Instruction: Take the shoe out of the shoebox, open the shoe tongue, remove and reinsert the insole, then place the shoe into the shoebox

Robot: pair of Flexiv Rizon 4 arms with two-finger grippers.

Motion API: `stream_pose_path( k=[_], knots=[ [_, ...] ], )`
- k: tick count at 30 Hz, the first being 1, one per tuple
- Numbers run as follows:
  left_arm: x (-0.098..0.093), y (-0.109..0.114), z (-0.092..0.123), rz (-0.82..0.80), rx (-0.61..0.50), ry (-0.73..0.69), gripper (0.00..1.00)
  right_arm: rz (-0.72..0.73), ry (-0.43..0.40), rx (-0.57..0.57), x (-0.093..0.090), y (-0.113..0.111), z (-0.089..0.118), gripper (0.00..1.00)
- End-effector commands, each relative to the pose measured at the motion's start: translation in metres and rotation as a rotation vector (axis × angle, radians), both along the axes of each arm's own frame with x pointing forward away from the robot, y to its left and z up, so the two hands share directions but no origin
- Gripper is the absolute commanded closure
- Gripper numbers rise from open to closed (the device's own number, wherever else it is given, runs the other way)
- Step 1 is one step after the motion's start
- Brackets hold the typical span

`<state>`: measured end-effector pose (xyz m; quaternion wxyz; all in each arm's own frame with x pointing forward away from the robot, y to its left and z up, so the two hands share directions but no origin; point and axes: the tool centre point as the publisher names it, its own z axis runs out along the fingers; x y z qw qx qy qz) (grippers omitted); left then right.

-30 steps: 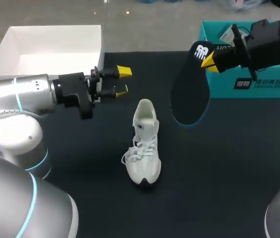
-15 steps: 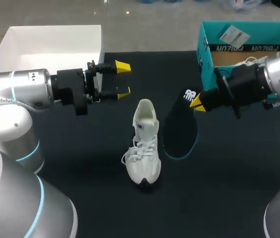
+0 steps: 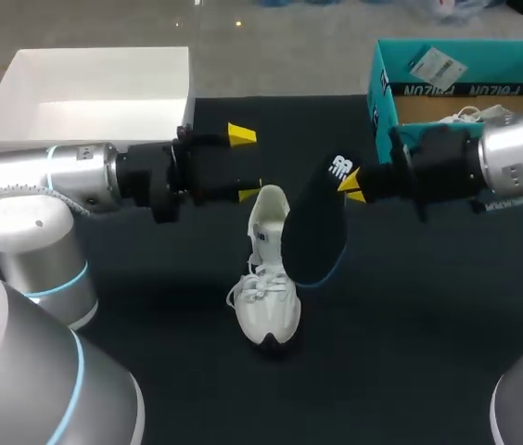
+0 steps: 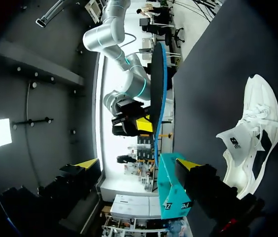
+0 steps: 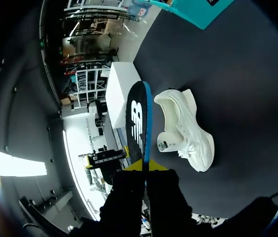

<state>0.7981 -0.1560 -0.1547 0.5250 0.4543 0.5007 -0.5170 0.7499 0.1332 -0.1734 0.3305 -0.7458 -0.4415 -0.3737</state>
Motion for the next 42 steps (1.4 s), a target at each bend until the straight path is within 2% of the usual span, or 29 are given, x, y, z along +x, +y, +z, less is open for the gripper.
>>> stream_pose_path(
  k=[1,11,13,14,15,16,17,19,20,25,26,30,31,32,33,34,35,40,41,42],
  knots=[
    [0.002,-0.005,-0.003,-0.03,-0.001,0.005,0.0,0.017,-0.025,0.003,0.016,0.02,0.0,1.0],
    [-0.01,-0.034,-0.008,-0.107,0.041,-0.01,0.0,0.063,-0.04,0.005,0.031,0.046,0.008,1.0],
    [-0.011,-0.038,-0.01,-0.115,0.042,-0.011,0.04,0.065,-0.034,0.005,0.032,0.048,0.008,1.0],
    [-0.011,-0.039,-0.011,-0.117,0.043,-0.01,0.09,0.064,-0.025,0.002,0.033,0.049,0.007,1.0],
    [-0.012,-0.041,-0.011,-0.117,0.044,-0.012,0.38,0.063,-0.012,0.002,0.034,0.051,0.005,1.0],
    [-0.012,-0.041,-0.012,-0.117,0.045,-0.014,0.49,0.061,-0.007,0.003,0.035,0.051,0.004,1.0],
    [-0.013,-0.043,-0.012,-0.118,0.046,-0.016,0.55,0.055,0.006,0.003,0.037,0.052,0.003,1.0],
    [-0.014,-0.044,-0.013,-0.118,0.044,-0.017,0.58,0.053,0.007,0.005,0.041,0.053,0.002,1.0],
    [-0.014,-0.045,-0.013,-0.117,0.042,-0.018,0.63,0.052,0.008,0.006,0.043,0.054,0.002,1.0],
    [-0.014,-0.044,-0.016,-0.105,0.04,-0.013,0.97,0.055,0.006,0.003,0.045,0.055,0.002,1.0],
    [-0.014,-0.044,-0.017,-0.103,0.04,-0.012,1.0,0.056,0.005,0.002,0.045,0.055,0.002,1.0],
    [-0.016,-0.042,-0.018,-0.096,0.042,-0.008,1.0,0.054,0.005,-0.003,0.048,0.051,0.003,1.0],
    [-0.017,-0.041,-0.018,-0.096,0.042,-0.007,0.94,0.052,0.006,-0.004,0.049,0.049,0.003,1.0],
    [-0.018,-0.041,-0.018,-0.097,0.041,-0.006,0.84,0.051,0.007,-0.005,0.05,0.048,0.003,1.0],
    [-0.019,-0.04,-0.018,-0.098,0.04,-0.006,0.65,0.05,0.01,-0.006,0.051,0.047,0.003,1.0],
    [-0.02,-0.039,-0.018,-0.098,0.039,-0.004,0.15,0.05,0.011,-0.006,0.052,0.046,0.003,1.0],
    [-0.021,-0.038,-0.018,-0.099,0.038,-0.004,0.0,0.048,0.014,-0.005,0.052,0.046,0.003,1.0],
    [-0.024,-0.035,-0.019,-0.096,0.035,-0.002,0.0,0.043,0.017,-0.004,0.055,0.044,0.002,1.0],
    [-0.025,-0.035,-0.02,-0.095,0.035,-0.001,0.01,0.042,0.018,-0.005,0.055,0.044,0.002,1.0],
    [-0.025,-0.035,-0.02,-0.095,0.035,0.0,0.08,0.04,0.02,-0.007,0.056,0.043,0.001,1.0]
  ],
)
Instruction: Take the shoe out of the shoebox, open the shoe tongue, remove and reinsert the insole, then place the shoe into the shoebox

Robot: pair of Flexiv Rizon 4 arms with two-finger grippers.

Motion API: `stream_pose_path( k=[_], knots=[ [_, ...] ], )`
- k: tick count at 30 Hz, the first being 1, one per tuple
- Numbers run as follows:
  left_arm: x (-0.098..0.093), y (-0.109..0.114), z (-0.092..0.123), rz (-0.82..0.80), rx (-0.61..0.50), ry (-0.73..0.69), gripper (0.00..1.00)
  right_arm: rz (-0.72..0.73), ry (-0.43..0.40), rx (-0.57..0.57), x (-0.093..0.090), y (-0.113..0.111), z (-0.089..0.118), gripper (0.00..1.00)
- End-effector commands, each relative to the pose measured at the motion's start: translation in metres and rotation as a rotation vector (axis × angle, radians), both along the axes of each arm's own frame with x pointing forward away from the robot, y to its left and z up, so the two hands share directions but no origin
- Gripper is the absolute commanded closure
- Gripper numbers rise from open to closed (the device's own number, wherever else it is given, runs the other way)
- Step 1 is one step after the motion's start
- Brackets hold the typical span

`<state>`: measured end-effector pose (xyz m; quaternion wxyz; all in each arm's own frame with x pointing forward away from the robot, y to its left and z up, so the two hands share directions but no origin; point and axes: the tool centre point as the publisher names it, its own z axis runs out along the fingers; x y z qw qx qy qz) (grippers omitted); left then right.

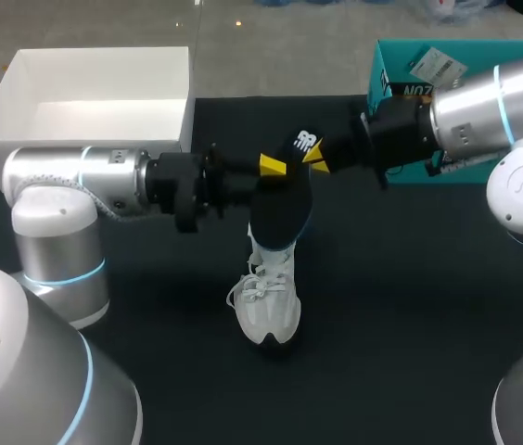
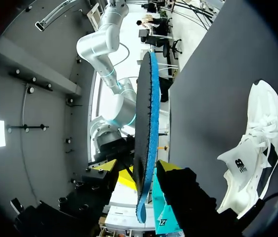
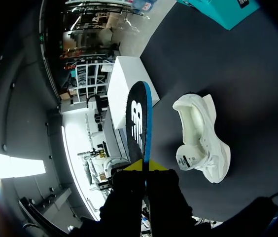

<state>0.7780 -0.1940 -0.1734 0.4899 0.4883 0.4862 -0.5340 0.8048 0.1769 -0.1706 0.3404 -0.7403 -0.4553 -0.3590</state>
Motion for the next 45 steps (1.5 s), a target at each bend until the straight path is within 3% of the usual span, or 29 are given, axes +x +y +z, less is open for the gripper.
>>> stream_pose_path(
  k=[1,4,7,9,22,23,24,33,39,45],
  knots=[
    [-0.006,0.003,-0.001,0.007,-0.001,0.0,0.14,-0.004,0.003,-0.004,0.002,-0.001,-0.002,1.0],
    [-0.008,0.004,-0.002,0.008,0.001,-0.001,0.52,-0.009,0.007,-0.008,0.003,-0.002,-0.004,1.0],
    [-0.008,0.005,-0.004,0.014,0.0,0.003,0.78,-0.012,0.01,-0.007,0.003,-0.002,-0.003,1.0],
    [-0.007,0.004,-0.005,0.016,-0.002,0.003,1.0,-0.01,0.01,-0.006,0.002,-0.001,-0.002,1.0],
    [-0.005,0.004,-0.007,0.043,0.001,-0.029,1.0,-0.002,0.029,0.053,-0.004,-0.002,0.001,1.0],
    [-0.005,0.004,-0.007,0.045,0.005,-0.035,1.0,-0.004,0.032,0.072,-0.006,-0.003,0.002,0.84],
    [-0.005,0.004,-0.007,0.046,0.01,-0.04,1.0,-0.012,0.027,0.078,-0.007,-0.005,0.004,0.0],
    [-0.004,0.005,-0.008,0.047,0.026,-0.044,1.0,-0.054,0.006,0.112,-0.028,-0.036,0.016,0.0],
    [-0.003,0.013,-0.008,0.059,0.037,-0.049,1.0,-0.064,-0.058,0.219,-0.052,-0.055,0.022,0.0],
    [-0.003,0.027,-0.002,0.092,0.016,-0.046,1.0,-0.011,-0.071,0.359,-0.07,-0.065,0.019,0.0]
  ],
)
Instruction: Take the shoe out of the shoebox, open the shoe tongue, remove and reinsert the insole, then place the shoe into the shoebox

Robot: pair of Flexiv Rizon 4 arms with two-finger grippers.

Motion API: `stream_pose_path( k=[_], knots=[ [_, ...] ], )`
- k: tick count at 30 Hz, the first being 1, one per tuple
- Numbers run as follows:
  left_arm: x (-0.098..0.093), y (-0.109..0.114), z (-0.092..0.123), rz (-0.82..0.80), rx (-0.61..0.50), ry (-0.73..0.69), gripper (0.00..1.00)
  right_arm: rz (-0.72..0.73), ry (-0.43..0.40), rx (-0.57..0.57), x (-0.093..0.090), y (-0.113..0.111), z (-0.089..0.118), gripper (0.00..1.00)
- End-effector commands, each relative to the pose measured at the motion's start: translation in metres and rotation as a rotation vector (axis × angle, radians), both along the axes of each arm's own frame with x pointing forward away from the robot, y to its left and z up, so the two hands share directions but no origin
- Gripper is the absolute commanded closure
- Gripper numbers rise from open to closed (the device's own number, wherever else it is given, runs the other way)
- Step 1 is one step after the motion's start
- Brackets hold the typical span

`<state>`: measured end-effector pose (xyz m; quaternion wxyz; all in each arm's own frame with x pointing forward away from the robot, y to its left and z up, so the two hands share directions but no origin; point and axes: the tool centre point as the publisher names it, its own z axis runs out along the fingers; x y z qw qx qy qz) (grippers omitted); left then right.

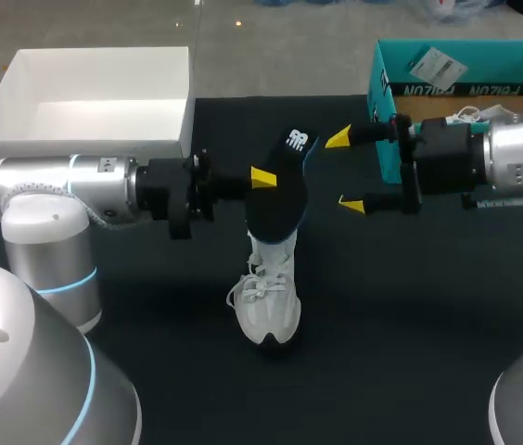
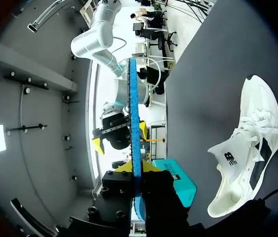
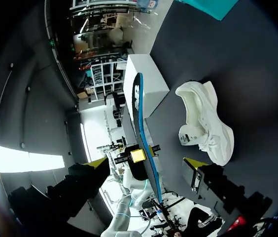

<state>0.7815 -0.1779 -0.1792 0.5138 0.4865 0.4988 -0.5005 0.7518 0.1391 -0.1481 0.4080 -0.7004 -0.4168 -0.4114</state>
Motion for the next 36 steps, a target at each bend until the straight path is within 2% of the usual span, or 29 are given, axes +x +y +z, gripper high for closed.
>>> stream_pose_path(
  k=[1,12,17,31,33,36],
  knots=[
    [-0.007,0.012,0.004,0.024,-0.008,-0.005,1.0,0.0,-0.07,0.153,-0.02,-0.027,-0.004,0.0],
    [-0.009,0.018,0.009,0.023,-0.027,0.008,1.0,0.101,-0.262,0.05,-0.022,-0.026,0.0,0.0],
    [-0.01,0.022,0.012,0.015,-0.067,0.046,1.0,0.072,-0.324,0.0,-0.021,-0.028,0.001,0.0],
    [-0.01,0.023,0.013,0.006,-0.081,0.067,1.0,0.072,-0.324,0.0,-0.021,-0.028,0.001,0.0],
    [-0.003,0.028,0.027,0.001,-0.106,0.285,1.0,0.072,-0.324,0.0,-0.021,-0.028,0.001,0.0],
    [-0.006,0.029,0.052,-0.042,-0.165,0.754,1.0,0.072,-0.324,0.0,-0.021,-0.028,0.001,0.0]
  ],
)
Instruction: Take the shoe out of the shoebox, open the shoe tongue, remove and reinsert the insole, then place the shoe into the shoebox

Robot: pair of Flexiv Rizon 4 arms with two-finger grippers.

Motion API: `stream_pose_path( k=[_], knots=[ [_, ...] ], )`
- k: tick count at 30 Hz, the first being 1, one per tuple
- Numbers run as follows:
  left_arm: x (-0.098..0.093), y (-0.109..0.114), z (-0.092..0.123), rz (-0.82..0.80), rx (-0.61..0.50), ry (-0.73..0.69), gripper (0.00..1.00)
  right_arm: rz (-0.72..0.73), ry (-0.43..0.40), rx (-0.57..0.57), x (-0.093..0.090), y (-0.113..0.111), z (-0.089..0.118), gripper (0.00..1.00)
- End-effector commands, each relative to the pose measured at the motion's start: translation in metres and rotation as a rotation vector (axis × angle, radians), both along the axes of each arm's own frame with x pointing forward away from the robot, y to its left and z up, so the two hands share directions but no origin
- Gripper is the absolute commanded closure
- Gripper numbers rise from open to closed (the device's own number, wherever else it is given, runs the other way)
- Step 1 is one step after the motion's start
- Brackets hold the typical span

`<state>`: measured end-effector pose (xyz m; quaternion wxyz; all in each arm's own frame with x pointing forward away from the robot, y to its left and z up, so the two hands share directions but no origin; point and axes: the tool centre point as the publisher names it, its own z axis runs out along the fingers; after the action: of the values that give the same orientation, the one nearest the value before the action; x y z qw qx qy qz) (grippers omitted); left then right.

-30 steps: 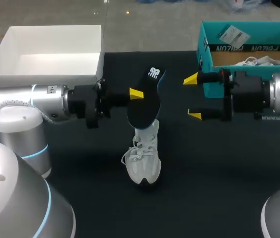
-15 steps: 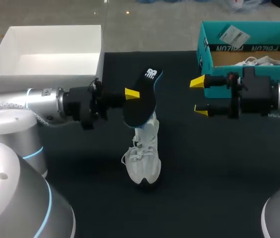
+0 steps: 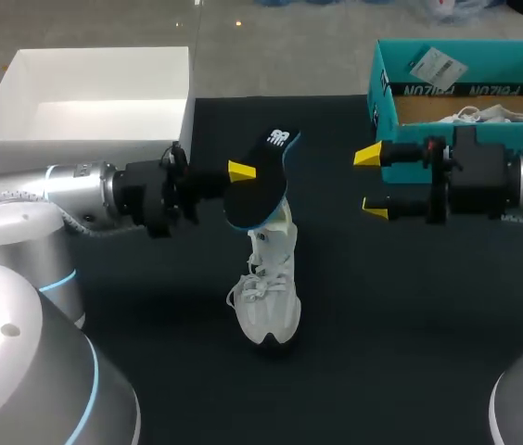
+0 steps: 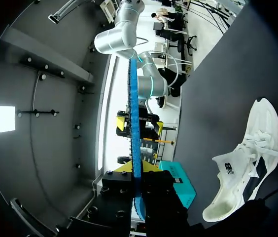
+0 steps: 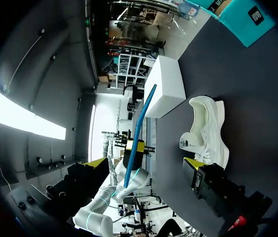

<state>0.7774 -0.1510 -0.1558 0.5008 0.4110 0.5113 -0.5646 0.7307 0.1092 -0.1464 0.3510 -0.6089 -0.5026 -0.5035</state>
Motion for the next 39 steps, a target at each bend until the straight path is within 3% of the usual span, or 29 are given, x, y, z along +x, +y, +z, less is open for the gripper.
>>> stream_pose_path(
  k=[1,2,3,19,20,22,25,27,29,39],
  knots=[
    [-0.003,0.002,0.033,-0.13,-0.049,0.649,1.0,-0.003,-0.001,0.0,0.0,0.002,0.0,0.0],
    [-0.013,0.0,0.039,-0.267,-0.035,0.768,1.0,-0.003,-0.001,0.0,0.0,0.002,0.0,0.0],
    [-0.018,0.001,0.043,-0.311,-0.019,0.762,1.0,-0.003,-0.001,0.0,0.0,0.002,0.0,0.0],
    [-0.018,0.001,0.043,-0.311,-0.019,0.762,1.0,-0.003,-0.001,0.0,0.0,0.002,0.0,0.0],
    [-0.016,-0.001,0.044,-0.273,-0.033,0.872,1.0,-0.003,-0.001,0.0,0.0,0.002,0.0,0.0],
    [-0.017,-0.006,0.044,-0.329,-0.064,1.229,1.0,-0.003,-0.001,0.0,0.0,0.002,0.0,0.0],
    [-0.03,-0.006,0.047,-0.376,0.006,1.516,1.0,-0.003,-0.001,0.0,0.0,0.002,0.0,0.0],
    [-0.042,-0.005,0.044,-0.409,0.212,1.663,1.0,-0.003,-0.001,0.0,0.0,0.002,0.0,0.0],
    [-0.047,-0.001,0.043,-0.423,0.282,1.671,1.0,-0.003,-0.001,0.0,0.0,0.002,0.0,0.0],
    [-0.047,-0.001,0.043,-0.423,0.282,1.671,1.0,-0.003,-0.001,0.0,0.0,0.002,0.0,0.0]
  ],
)
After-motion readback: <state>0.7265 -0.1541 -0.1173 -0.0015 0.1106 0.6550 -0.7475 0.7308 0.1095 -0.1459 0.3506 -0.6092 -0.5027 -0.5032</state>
